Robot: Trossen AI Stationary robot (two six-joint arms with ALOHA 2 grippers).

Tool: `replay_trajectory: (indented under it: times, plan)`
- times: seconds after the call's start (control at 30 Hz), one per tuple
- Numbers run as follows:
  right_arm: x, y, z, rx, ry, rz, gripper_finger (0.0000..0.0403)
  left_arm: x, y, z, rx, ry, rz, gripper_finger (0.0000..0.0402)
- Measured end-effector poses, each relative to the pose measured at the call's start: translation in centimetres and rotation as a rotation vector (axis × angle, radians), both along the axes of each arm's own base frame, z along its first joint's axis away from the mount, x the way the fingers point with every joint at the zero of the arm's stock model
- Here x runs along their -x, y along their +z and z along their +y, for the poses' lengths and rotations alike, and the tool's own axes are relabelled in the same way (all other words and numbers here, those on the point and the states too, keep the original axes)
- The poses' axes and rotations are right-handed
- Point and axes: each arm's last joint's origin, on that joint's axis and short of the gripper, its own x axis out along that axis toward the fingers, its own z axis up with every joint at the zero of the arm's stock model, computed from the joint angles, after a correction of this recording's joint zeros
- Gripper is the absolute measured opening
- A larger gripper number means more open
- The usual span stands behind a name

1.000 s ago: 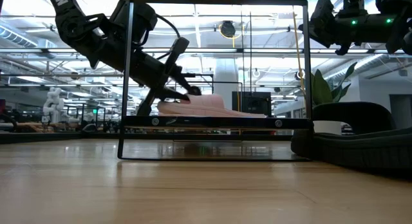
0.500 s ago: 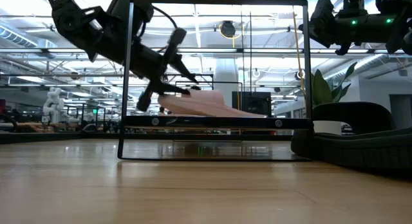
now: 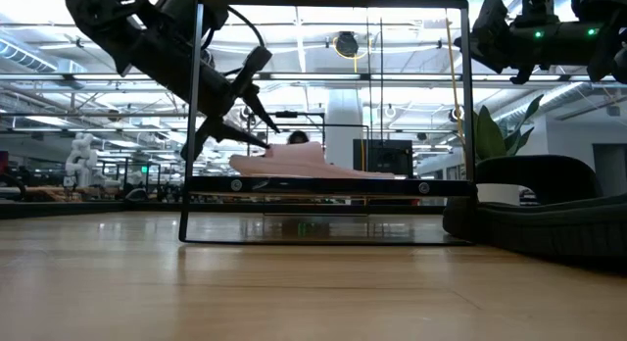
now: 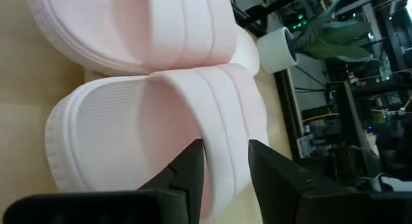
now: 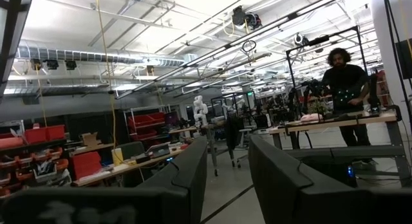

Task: Pick and place slides into the shelf
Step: Put the pink slide on the shelf

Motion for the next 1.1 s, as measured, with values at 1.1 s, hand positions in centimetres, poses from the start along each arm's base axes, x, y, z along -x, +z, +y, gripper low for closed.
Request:
replay_trajectory:
  times: [1.1]
  plan:
    - [0.0, -0.01, -0.01, -0.001, -0.001, 0.001, 0.0107, 0.15, -0.2, 0.86, -0.063, 0.01, 0.051, 0.0115]
